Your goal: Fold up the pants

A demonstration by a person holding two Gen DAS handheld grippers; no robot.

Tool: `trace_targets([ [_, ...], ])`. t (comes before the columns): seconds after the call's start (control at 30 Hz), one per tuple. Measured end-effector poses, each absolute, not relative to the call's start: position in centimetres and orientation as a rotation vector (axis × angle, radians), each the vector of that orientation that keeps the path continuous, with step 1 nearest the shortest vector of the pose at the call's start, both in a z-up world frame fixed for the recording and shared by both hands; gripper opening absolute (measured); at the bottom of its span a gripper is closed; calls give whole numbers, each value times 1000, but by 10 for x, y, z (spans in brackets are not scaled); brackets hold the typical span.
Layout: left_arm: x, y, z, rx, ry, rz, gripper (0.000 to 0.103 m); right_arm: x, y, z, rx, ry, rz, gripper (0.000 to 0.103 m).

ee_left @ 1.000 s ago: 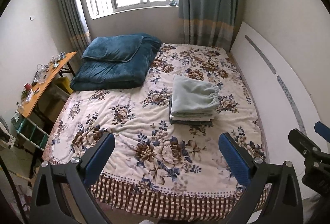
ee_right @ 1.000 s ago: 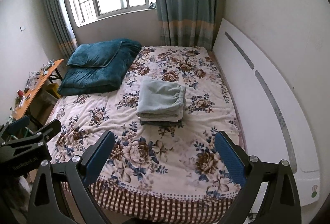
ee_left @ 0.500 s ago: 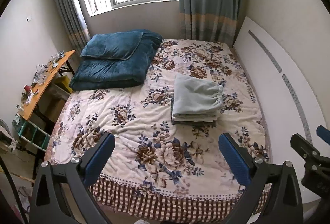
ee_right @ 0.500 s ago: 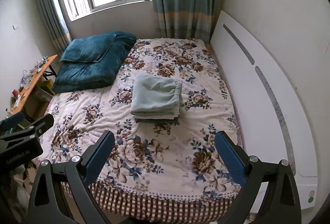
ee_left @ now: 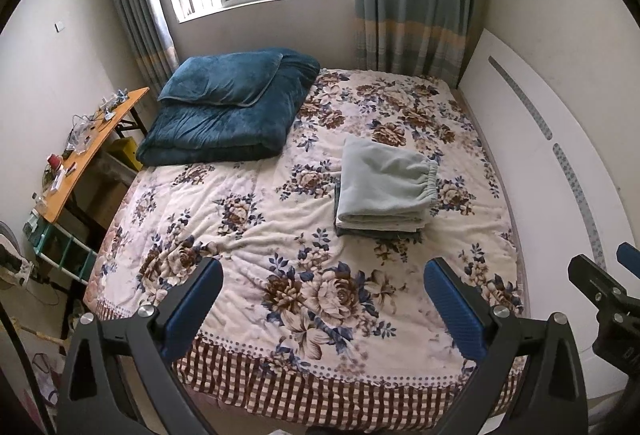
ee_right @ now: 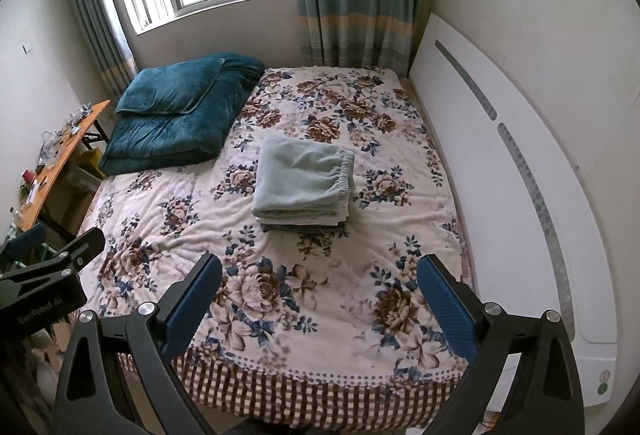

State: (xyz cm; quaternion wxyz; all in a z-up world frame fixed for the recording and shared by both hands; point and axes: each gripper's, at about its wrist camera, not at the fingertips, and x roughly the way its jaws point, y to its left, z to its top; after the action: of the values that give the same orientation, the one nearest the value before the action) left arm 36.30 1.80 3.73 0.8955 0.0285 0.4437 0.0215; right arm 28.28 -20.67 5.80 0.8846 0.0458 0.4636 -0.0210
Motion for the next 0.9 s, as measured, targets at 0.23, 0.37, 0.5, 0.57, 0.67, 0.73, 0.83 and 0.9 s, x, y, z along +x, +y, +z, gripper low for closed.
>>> trace_targets([
  [0.23,365,18,39,64,919,47,103,284,-204,54,92,965,-22,100],
  [0.37,366,17,40,66,914,46,103,285,-202,52,93,972,-12,100],
  [0.5,368,15,42,75,911,44,103,285,-201,50,97,977,-7,100],
  [0.57,366,15,42,74,911,47,103,285,-201,50,96,977,-6,100],
  [0.67,365,14,42,75,909,49,103,283,-201,50,98,974,-6,100],
  [0.73,365,14,43,78,909,49,103,283,-201,50,100,975,-5,100],
  [0.83,365,14,43,79,905,53,103,283,-201,50,99,976,-5,100],
  [0.9,366,13,44,79,904,54,103,282,-201,49,96,976,-3,100],
])
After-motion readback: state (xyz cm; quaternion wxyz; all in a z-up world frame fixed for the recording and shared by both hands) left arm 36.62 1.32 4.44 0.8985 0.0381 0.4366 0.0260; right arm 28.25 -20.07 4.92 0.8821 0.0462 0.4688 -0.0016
